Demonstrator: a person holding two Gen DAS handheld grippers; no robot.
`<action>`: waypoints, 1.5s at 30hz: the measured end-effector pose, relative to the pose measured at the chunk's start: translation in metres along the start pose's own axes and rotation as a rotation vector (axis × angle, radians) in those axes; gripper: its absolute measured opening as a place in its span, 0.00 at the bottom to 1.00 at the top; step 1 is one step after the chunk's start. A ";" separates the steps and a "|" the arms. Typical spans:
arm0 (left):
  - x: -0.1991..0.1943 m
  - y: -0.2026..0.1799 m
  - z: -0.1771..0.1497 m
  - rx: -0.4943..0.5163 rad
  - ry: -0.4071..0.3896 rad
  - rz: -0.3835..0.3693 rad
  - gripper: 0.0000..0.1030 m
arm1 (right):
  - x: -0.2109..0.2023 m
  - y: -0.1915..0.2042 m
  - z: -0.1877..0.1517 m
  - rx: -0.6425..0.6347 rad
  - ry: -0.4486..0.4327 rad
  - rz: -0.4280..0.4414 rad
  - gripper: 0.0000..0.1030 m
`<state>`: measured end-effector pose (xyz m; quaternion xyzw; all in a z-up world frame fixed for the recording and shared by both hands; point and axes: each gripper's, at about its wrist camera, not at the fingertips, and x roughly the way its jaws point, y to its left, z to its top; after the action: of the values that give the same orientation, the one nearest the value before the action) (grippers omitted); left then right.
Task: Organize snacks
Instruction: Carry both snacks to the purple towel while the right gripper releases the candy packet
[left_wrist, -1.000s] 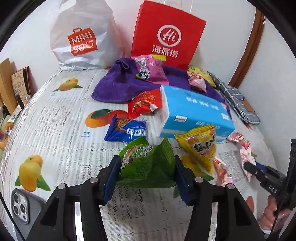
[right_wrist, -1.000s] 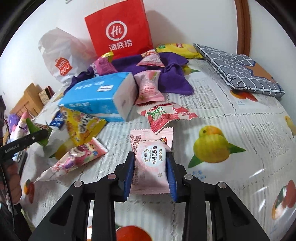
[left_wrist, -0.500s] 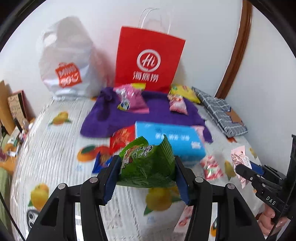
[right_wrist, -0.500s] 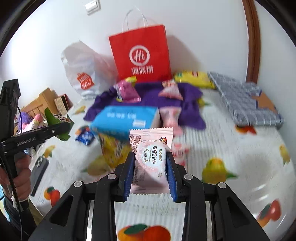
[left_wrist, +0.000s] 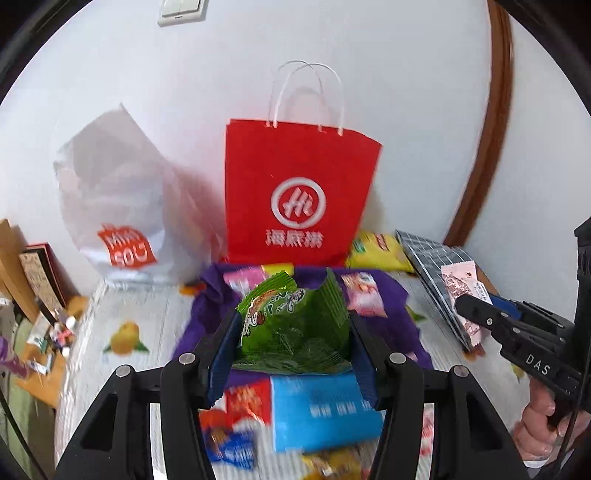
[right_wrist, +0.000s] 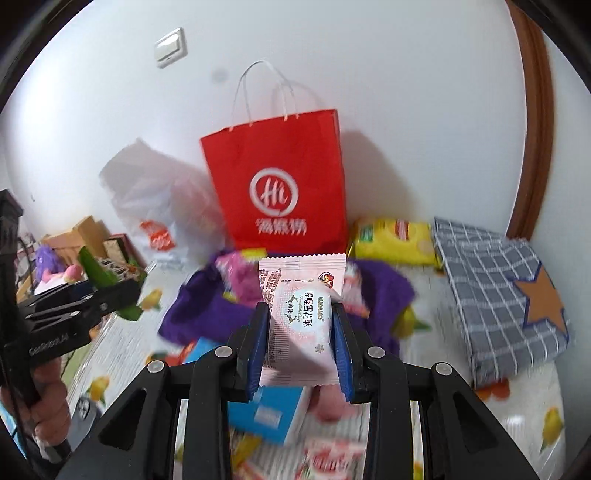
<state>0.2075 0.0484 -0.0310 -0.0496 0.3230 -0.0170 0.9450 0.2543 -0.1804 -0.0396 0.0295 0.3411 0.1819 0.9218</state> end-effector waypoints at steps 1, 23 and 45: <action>0.004 0.002 0.004 -0.006 -0.001 -0.001 0.52 | 0.008 -0.002 0.008 0.000 0.000 -0.011 0.32; 0.114 0.064 0.028 -0.102 0.188 0.072 0.52 | 0.142 -0.042 0.020 -0.010 0.225 -0.067 0.32; 0.124 0.073 0.026 -0.112 0.223 0.090 0.52 | 0.183 -0.038 -0.002 -0.092 0.395 -0.055 0.33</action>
<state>0.3216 0.1153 -0.0935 -0.0852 0.4284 0.0382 0.8987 0.3936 -0.1504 -0.1611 -0.0581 0.5074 0.1742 0.8419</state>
